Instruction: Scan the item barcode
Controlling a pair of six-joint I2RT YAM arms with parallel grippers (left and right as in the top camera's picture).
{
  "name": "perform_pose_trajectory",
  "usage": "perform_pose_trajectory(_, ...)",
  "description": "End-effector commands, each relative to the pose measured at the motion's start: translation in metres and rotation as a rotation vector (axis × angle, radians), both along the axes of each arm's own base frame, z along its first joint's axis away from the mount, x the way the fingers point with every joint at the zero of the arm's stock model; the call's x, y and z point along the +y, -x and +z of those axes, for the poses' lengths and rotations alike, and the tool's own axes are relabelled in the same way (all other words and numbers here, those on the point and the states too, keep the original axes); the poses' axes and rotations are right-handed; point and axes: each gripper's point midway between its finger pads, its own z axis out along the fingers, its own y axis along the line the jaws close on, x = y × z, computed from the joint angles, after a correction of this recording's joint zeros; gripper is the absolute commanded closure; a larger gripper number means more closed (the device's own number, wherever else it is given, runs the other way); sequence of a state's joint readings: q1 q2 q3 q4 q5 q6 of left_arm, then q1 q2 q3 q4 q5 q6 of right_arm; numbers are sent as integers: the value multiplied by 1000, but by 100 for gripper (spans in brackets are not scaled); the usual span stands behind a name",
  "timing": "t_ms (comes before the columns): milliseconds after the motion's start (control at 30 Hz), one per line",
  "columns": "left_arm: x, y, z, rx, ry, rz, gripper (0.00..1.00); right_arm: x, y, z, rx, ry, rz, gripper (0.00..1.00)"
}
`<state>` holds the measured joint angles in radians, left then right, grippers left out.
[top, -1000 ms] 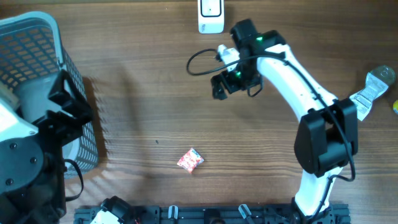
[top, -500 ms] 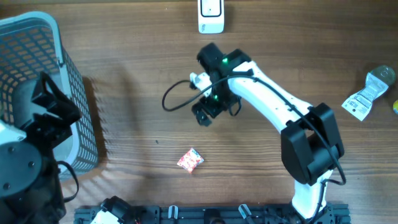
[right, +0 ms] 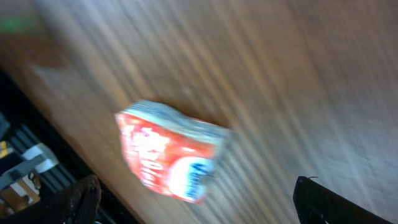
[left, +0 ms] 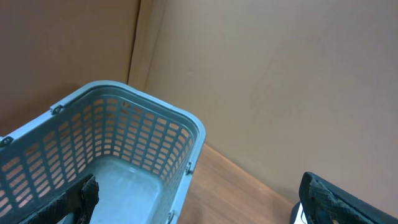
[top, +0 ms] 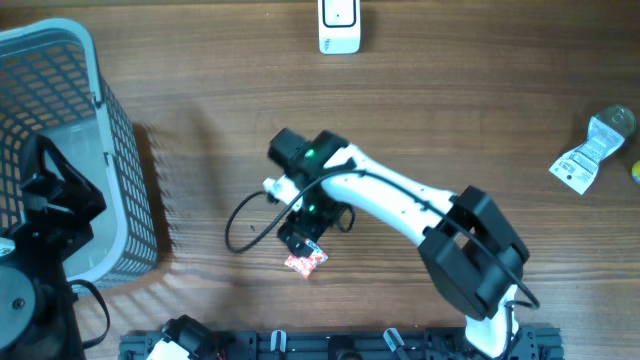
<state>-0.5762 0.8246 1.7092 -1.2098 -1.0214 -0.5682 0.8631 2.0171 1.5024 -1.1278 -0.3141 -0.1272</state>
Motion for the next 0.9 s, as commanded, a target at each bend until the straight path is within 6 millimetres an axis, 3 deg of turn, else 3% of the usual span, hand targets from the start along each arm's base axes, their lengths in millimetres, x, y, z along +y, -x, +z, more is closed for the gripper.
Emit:
perform_pose_trajectory(0,2,2,-2,4,1,12,0,9,16,-4,6,16,21,0)
perform_pose_trajectory(233,3,2,-4,14,-6,12,0,12,-5,-15,-185,107,-44,0)
perform_pose_trajectory(367,3,3,-5,19,-10,12,0,15,-9,-24,-188,116,-88,0)
perform_pose_trajectory(633,3,3,-6,26,-14,12,0,8,-2,-51,-130,190,-111,0)
perform_pose_trajectory(867,3,3,-6,25,-14,12,0,7,11,-50,-72,194,-102,0)
